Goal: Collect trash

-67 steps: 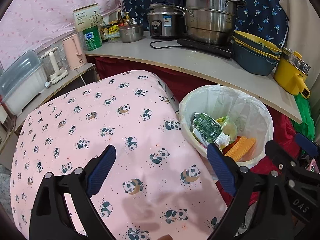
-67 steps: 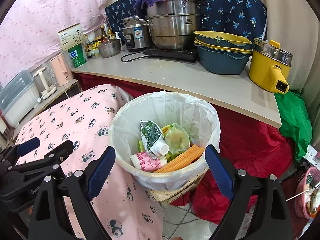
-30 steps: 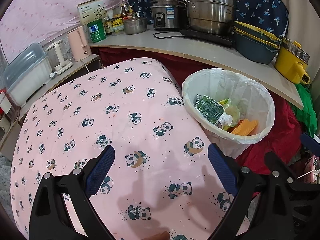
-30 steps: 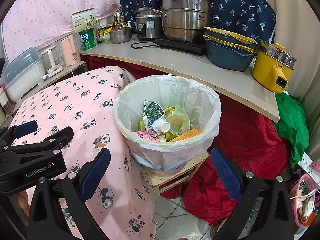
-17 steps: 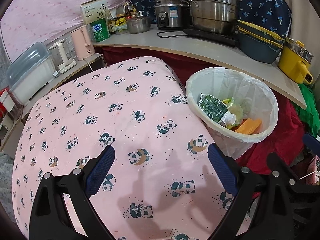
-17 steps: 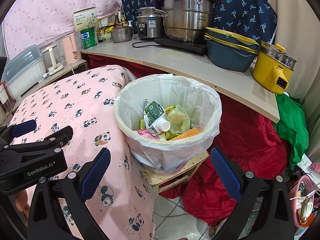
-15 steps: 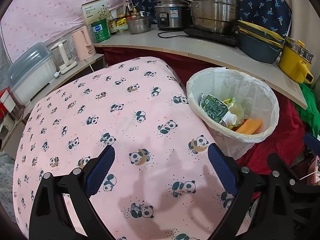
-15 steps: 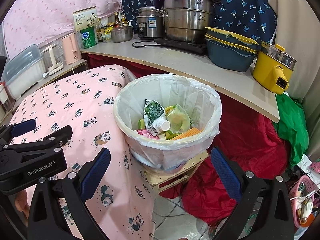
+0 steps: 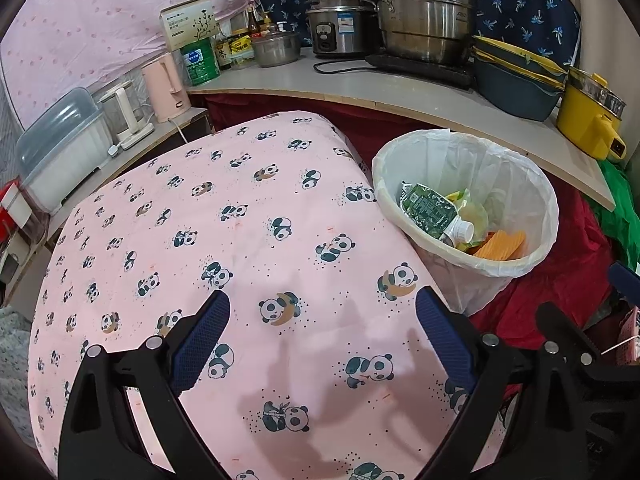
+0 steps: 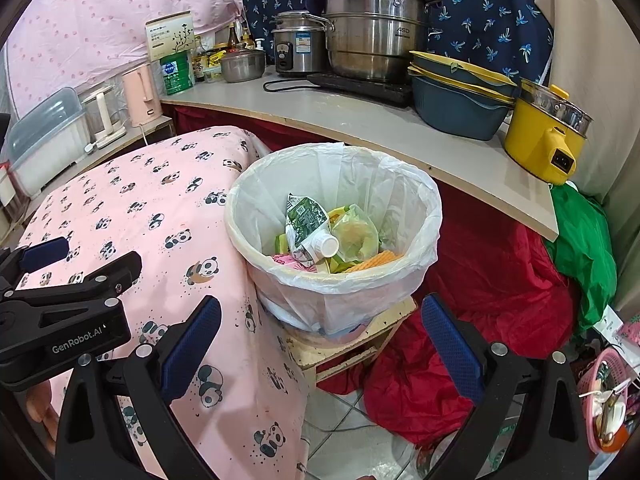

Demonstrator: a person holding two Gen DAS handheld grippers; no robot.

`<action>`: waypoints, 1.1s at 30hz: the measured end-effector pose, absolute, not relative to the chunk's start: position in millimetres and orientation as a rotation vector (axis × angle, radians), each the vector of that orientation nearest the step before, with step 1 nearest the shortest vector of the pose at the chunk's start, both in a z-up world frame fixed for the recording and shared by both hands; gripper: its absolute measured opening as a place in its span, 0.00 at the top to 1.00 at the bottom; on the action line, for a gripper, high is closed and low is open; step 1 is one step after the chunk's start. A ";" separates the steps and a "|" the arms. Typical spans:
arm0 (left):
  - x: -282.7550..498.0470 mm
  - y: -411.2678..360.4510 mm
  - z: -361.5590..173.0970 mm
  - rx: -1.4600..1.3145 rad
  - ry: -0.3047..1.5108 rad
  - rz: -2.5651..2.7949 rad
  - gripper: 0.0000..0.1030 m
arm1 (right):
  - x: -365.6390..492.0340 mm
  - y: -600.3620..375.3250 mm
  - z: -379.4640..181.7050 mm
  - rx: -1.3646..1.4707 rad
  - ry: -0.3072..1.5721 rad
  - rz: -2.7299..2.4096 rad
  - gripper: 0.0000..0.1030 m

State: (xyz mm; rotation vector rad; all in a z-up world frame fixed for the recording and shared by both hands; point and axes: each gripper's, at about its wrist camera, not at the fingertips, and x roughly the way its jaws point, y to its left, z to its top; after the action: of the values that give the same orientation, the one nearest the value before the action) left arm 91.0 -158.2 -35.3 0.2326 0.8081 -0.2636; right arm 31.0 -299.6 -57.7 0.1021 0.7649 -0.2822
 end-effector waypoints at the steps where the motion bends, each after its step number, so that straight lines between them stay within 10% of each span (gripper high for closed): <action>1: 90.8 -157.9 -35.4 0.234 0.808 -0.263 0.13 | 31.0 -299.5 -57.6 0.102 0.765 -0.282 0.06; 33: 89.1 -155.5 -40.2 0.235 0.818 -0.270 0.13 | 31.6 -298.0 -58.5 0.100 0.767 -0.280 0.06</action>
State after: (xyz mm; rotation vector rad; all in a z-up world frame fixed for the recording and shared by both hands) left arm 89.1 -155.5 -40.2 0.2354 0.8181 -0.2697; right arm 31.6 -298.0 -58.5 0.0995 0.7667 -0.2801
